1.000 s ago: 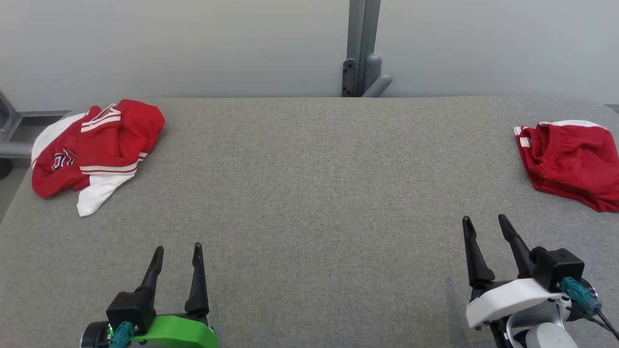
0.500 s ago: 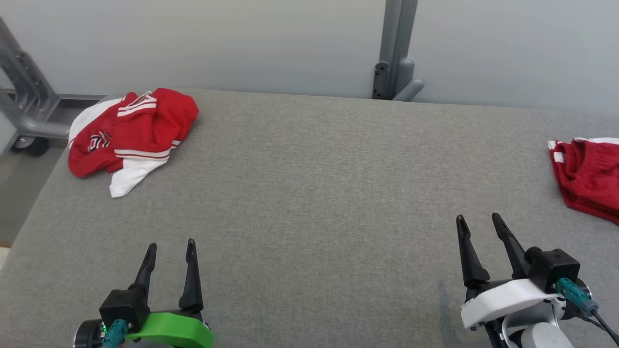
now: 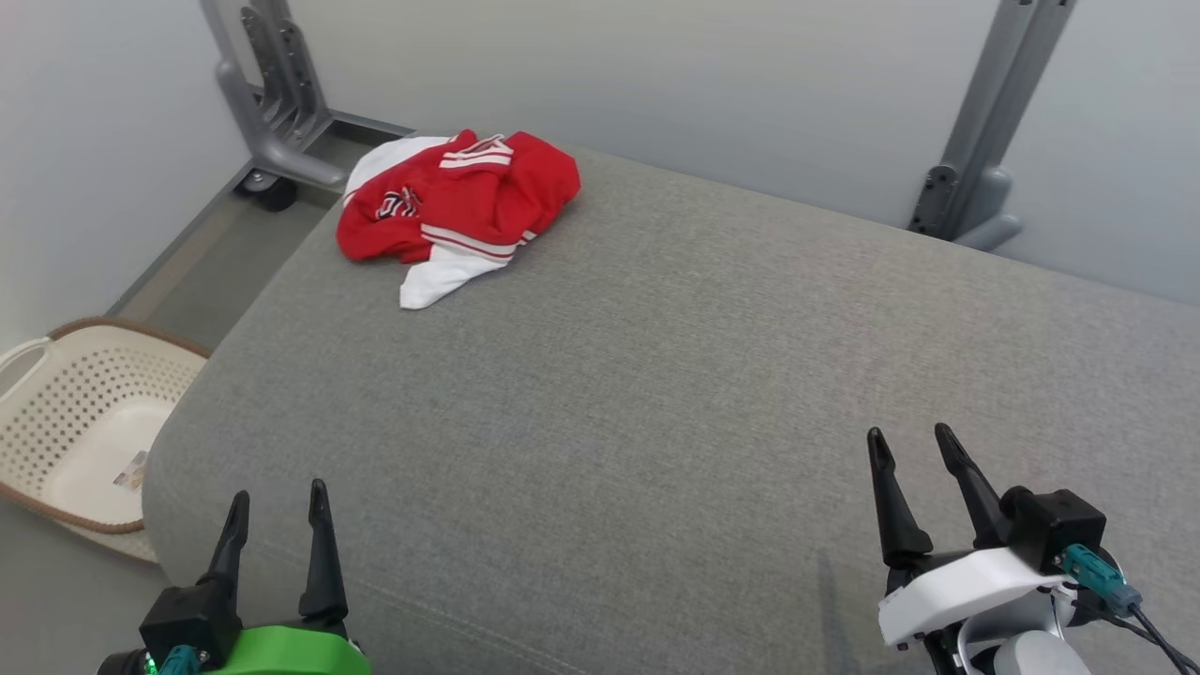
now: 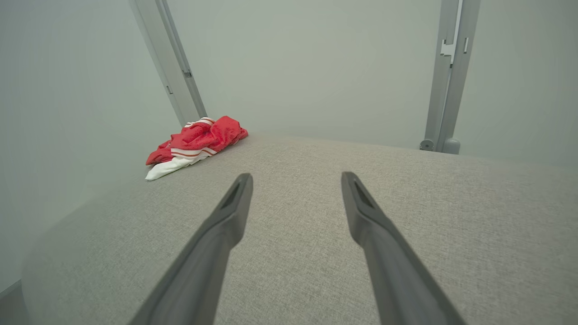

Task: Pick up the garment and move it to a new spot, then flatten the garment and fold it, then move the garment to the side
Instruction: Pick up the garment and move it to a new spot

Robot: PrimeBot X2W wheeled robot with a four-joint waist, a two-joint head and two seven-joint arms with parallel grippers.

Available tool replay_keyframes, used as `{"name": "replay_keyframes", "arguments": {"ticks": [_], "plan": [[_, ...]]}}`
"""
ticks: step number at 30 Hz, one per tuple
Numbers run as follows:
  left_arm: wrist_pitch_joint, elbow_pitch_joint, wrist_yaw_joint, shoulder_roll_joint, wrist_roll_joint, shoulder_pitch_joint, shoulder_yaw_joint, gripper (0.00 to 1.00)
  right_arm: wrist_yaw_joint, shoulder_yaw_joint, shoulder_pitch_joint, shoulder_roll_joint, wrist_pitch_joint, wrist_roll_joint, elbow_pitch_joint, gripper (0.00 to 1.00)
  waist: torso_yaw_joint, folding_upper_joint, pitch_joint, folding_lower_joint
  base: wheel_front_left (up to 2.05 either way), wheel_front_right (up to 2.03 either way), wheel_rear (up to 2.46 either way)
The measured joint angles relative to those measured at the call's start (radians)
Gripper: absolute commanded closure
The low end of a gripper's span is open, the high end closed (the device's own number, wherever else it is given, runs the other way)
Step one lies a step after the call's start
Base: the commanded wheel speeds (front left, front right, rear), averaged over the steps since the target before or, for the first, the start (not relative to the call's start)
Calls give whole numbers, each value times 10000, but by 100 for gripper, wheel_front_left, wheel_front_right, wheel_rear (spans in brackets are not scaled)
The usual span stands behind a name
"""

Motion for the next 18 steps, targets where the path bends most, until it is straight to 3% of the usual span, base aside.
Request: {"name": "replay_keyframes", "arguments": {"ticks": [6,18], "plan": [[0,-330,50,-12,-48,233,311,0,0,307,-394,13,-6,-52,199,0,879,0,134,0,0,0,0],[0,-616,128,-94,-73,274,374,0,0,194,-654,13,-10,-236,305,0,1117,0,613,0,0,0,0]]}}
